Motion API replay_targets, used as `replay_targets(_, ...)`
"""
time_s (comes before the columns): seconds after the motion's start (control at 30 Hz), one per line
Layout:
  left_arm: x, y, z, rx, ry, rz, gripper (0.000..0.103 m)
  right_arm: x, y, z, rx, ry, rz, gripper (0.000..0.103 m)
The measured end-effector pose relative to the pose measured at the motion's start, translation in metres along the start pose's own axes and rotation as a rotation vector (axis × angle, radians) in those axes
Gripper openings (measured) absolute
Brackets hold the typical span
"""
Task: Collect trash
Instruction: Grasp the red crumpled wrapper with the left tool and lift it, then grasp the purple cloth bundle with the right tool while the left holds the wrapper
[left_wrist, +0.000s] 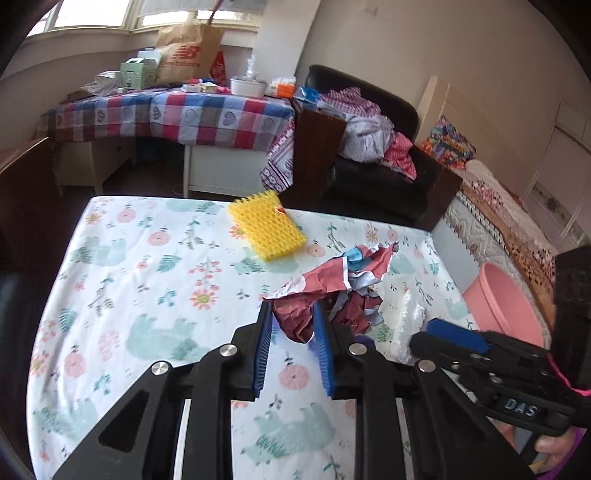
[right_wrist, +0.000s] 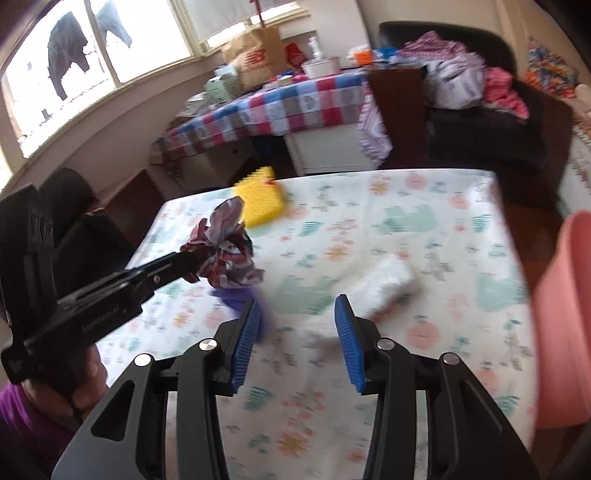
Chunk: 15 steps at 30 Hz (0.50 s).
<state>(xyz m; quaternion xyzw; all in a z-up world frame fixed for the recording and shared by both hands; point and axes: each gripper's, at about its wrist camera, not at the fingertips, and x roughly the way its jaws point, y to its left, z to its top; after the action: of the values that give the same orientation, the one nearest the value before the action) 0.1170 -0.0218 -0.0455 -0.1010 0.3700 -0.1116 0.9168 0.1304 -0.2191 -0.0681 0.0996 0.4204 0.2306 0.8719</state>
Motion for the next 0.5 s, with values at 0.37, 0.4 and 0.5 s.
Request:
replay_targets(0.37, -0.047, 0.041, -0.024, -0.092, -0.023, 0.032, 0.022, 0.044, 0.025, 0.007, -0.103, 0.061, -0.059, 0.043)
replay_targets(0.4, -0.048, 0.045, -0.026, -0.102, -0.020, 0.033, 0.022, 0.046, 0.027, 0.007, -0.113, 0.060, -0.073, 0.043)
replay_targets(0.5, -0.050, 0.052, -0.030, -0.132, -0.013, 0.025, 0.022, 0.052, 0.026, 0.004, -0.111, 0.082, -0.104, 0.043)
